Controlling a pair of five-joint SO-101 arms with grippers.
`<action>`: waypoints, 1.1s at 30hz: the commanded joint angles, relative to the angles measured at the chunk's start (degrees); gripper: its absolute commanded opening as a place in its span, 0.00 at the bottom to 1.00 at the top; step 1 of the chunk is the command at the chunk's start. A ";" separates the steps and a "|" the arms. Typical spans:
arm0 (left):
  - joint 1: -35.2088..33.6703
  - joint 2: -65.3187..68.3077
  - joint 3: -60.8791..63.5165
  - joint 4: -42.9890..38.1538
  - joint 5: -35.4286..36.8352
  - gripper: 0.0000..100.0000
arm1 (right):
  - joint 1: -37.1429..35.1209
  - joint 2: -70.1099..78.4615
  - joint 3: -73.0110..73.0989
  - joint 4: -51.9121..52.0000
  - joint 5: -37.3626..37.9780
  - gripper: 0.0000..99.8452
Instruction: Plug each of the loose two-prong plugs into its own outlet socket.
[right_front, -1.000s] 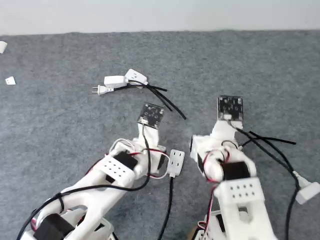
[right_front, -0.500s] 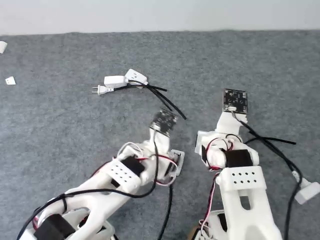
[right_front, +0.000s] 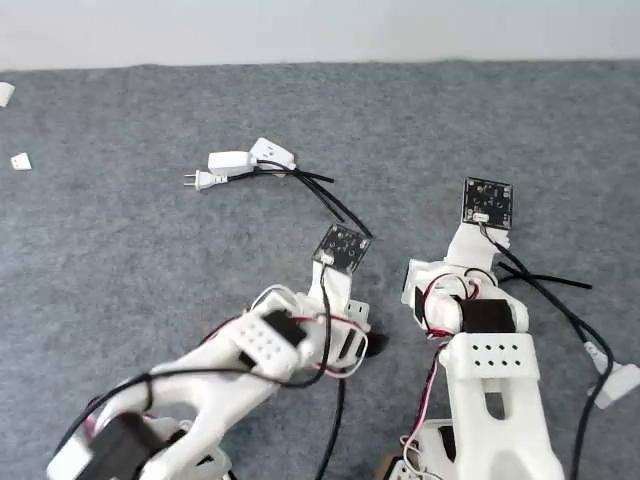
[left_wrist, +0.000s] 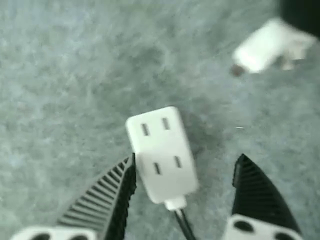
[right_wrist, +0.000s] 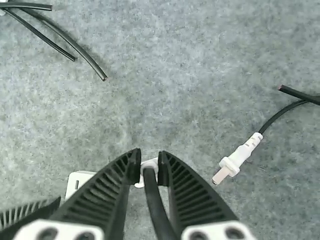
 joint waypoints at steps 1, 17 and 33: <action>-1.67 7.56 -11.12 7.21 3.16 0.30 | 0.57 -0.57 -2.81 0.40 0.88 0.01; -1.67 19.34 -22.90 15.21 4.13 0.02 | 0.66 -0.40 -2.73 0.40 2.37 0.01; -9.41 30.15 -37.67 19.78 9.41 0.06 | 0.57 -0.04 -2.64 0.31 2.46 0.01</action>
